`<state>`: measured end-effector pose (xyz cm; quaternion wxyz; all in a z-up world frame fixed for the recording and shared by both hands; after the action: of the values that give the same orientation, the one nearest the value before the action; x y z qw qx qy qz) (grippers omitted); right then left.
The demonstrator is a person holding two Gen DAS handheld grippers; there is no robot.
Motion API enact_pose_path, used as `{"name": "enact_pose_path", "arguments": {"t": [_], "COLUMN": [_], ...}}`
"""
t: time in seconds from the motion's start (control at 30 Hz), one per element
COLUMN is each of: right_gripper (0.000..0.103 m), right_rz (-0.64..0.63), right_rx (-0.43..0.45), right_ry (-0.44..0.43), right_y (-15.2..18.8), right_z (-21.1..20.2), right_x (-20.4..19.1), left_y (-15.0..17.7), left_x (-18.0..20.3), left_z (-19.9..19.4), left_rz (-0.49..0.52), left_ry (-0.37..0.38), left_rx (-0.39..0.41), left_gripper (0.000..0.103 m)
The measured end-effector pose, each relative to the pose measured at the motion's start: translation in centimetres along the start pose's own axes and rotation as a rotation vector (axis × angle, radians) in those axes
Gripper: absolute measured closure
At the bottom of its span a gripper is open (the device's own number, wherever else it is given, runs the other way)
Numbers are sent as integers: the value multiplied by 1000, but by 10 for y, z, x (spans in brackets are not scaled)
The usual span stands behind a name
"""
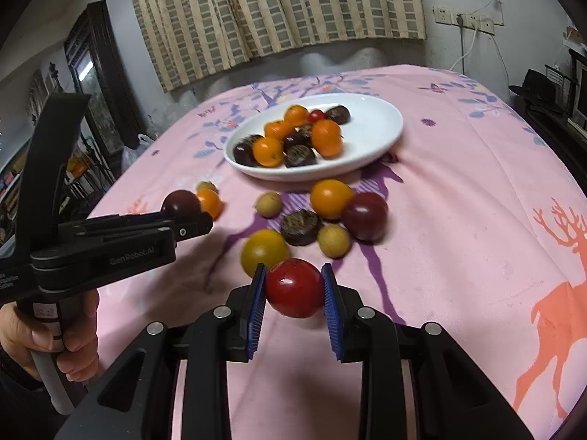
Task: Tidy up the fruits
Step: 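Place the red and dark tomatoes on the white plate and open both tools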
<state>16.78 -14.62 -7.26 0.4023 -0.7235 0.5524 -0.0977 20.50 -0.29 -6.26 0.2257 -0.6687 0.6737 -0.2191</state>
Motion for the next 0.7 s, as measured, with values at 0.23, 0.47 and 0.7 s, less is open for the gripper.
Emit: {"name": "enact_pose_path", "arguments": {"t": [0.23,0.47,0.7], "right_gripper": [73,73,73], "right_rz": [-44,-51,0], "right_rx": [68,74,10], "right_ry": [12,40,56], "right_y": [-49,-104,-120], "right_z": [-14,25,77], "right_x": [-7,13,39], "left_y": [-32,-75,-103], "left_x": [-1,0,7], "left_z": [-19,16,59], "left_rz": [22,-5,-32], "left_ry": [22,10,10], "left_rx": [67,59,21], "left_gripper": [63,63,63]}}
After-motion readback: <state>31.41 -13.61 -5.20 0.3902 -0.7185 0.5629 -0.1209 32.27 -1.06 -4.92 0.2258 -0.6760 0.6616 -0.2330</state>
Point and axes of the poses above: each gripper's, at about its wrist camera, not at the fingertips, and z roughly the way its jaws point, x to its right, y to its underside, the point moved 6 cm from there along z, roughly the way its jaws point, and after that the axes turned 6 degrees about -y, right-handed, at the moved point
